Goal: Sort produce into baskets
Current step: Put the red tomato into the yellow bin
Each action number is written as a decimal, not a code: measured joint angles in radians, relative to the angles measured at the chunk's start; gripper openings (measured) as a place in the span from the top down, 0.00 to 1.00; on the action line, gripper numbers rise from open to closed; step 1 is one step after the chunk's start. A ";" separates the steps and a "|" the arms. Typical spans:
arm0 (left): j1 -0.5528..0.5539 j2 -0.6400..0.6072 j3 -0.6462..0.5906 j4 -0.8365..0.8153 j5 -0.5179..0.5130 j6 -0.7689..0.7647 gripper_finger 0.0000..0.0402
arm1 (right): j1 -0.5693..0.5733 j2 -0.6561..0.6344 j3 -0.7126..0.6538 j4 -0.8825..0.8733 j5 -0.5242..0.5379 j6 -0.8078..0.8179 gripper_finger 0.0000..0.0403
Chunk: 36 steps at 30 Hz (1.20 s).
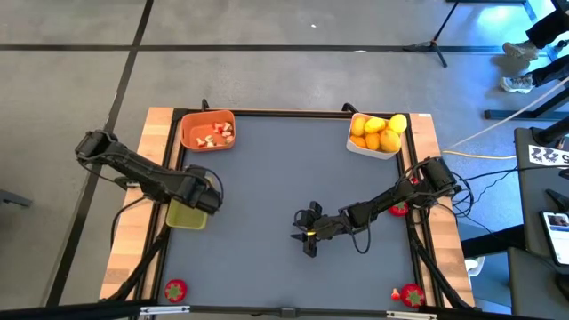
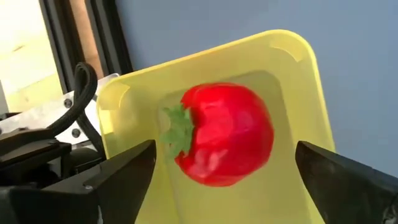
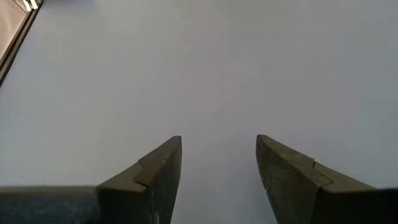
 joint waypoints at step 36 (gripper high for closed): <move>-0.389 0.048 0.238 0.723 0.127 0.372 0.07 | 0.001 0.000 0.000 0.001 -0.013 -0.002 0.49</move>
